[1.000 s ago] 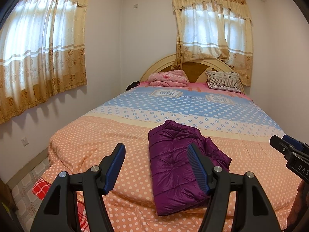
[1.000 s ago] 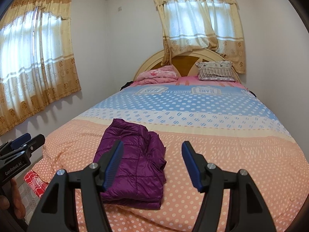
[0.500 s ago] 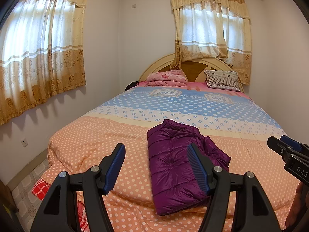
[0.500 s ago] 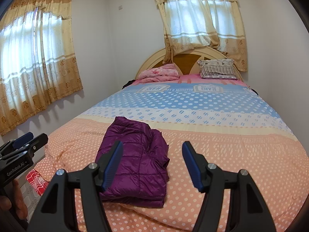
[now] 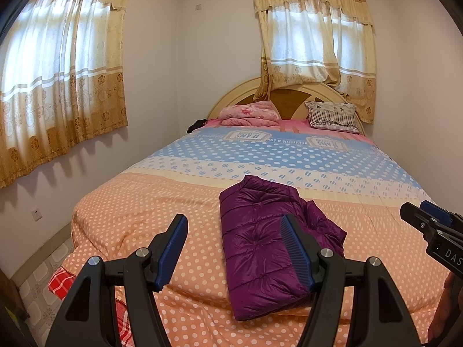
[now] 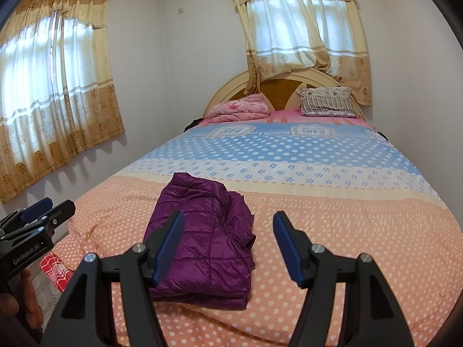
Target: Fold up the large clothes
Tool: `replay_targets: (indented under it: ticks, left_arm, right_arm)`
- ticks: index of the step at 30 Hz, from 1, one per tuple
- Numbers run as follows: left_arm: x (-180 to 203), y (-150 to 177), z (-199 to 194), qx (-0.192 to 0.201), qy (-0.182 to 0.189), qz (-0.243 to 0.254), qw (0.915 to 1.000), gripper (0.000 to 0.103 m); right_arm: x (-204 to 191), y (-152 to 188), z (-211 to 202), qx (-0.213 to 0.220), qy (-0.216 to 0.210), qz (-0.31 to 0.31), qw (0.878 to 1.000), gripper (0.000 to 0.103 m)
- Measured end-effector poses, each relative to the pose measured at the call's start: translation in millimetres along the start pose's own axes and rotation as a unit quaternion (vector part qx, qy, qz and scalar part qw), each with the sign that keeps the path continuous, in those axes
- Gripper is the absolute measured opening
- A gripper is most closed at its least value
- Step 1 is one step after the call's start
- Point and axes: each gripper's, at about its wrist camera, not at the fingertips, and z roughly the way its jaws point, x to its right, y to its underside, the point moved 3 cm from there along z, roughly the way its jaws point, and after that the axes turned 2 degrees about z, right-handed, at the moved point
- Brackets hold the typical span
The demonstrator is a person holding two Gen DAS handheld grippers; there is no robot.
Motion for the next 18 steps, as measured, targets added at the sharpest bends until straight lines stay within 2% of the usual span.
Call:
replay_targets:
  ticks: [18]
  left_arm:
    - [0.7, 3.1, 3.9, -0.010, 0.004, 0.000, 0.9999, 0.067]
  right_arm:
    - [-1.0, -0.1, 0.2, 0.000, 0.000, 0.000, 1.000, 0.067]
